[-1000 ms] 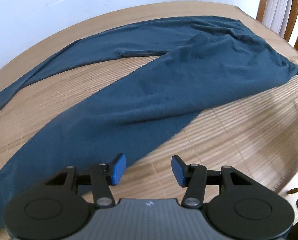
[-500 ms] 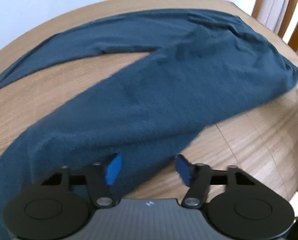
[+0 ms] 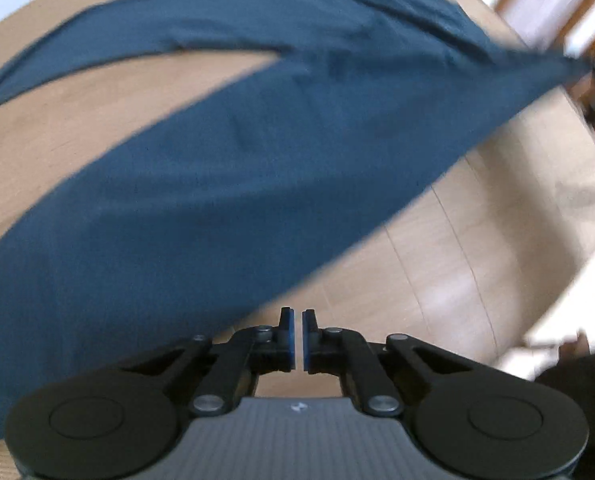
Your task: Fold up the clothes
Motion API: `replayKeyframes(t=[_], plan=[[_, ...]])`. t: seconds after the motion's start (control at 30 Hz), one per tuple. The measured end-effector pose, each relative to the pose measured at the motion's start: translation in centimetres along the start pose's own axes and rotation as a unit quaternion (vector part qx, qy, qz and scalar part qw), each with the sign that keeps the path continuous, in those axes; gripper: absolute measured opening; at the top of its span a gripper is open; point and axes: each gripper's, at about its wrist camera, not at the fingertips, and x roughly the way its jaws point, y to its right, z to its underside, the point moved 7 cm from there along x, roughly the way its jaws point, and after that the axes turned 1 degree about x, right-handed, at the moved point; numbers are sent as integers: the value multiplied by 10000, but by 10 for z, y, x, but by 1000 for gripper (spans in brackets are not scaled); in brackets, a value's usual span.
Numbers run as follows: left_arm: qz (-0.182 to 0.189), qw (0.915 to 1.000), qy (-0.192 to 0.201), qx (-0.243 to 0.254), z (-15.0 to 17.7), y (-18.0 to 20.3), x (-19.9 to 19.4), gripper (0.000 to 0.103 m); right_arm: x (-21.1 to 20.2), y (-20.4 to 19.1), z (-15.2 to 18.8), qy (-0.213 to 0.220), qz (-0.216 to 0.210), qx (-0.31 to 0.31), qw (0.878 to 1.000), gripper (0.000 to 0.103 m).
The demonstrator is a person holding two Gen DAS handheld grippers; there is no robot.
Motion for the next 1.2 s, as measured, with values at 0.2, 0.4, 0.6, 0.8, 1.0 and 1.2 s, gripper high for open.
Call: replayKeyframes(t=[0.2, 0.4, 0.6, 0.8, 1.0, 1.2], plan=[[29, 9999, 102, 66, 10, 14, -15, 10, -35, -7, -17, -236, 595, -1259, 9900, 12], [-659, 9938, 896, -90, -33, 17, -15, 23, -16, 29, 9, -448, 1937, -1766, 9640, 25], [-1258, 9848, 1157, -300, -73, 15, 14, 27, -4, 0, 24, -279, 1233, -2665, 9555, 44], [-1572, 9833, 920, 20, -84, 26, 37, 30, 56, -16, 65, -1198, 406, -3197, 9390, 44], [-1508, 9880, 342, 44, -53, 41, 35, 30, 64, -3, 94, -1692, 371, -3563, 9182, 43], [-1399, 9900, -89, -150, -6, 61, 25, 30, 32, 7, 107, -2330, 97, -3793, 8954, 43]])
